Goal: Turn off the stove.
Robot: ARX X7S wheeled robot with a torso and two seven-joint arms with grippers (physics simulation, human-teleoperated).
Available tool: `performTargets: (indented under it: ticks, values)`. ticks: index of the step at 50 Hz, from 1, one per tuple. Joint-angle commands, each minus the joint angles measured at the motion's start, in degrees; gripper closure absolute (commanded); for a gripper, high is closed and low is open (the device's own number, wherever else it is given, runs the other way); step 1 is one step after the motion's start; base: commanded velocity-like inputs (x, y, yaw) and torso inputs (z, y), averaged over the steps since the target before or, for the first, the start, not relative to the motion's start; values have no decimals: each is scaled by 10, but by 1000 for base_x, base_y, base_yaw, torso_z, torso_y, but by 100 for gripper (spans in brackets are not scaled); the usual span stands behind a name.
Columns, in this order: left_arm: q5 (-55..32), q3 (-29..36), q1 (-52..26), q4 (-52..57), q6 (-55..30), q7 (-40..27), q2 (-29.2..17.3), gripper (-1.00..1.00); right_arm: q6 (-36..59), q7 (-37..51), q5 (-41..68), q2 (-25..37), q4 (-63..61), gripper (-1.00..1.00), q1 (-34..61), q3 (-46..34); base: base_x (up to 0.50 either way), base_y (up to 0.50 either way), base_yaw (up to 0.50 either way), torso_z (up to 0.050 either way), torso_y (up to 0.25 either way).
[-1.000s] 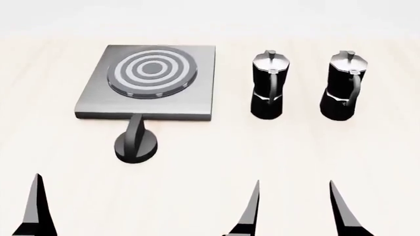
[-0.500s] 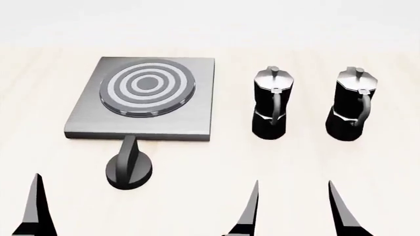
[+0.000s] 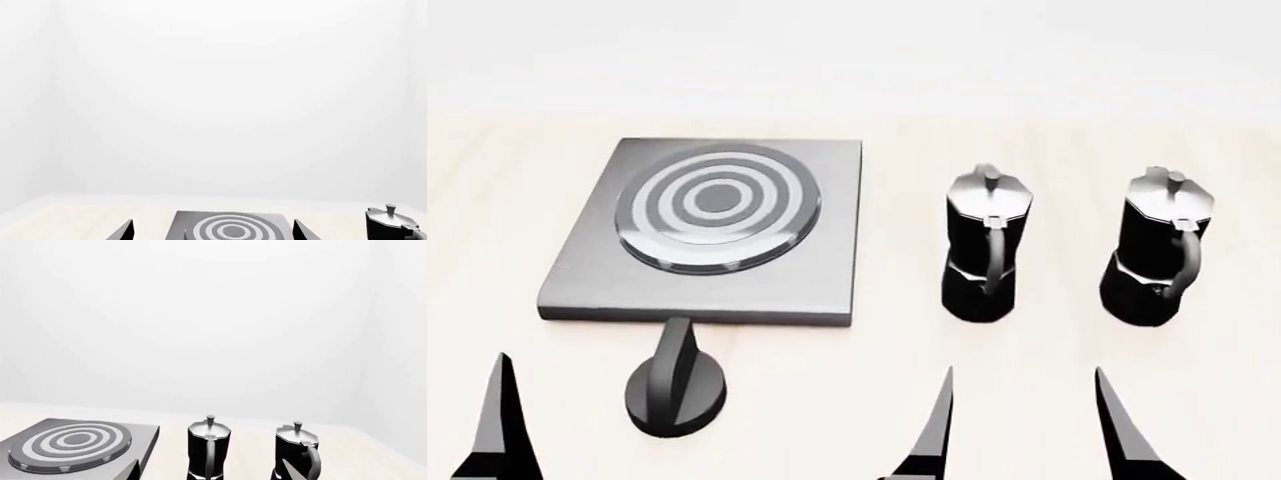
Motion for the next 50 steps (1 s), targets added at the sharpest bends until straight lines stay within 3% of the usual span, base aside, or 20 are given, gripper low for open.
performTargets:
  ticks: [1,50]
  values:
    - [-2,2,-1,-1,1,-4,-3,-100,-1,4,3,3,-1,-100,0,-1,129,0,0,0,0]
    - [-7,11,-2,-4,5,-14,-13,-100,-3,14,14,14,0,-100,3,-9,122,0,0,0,0]
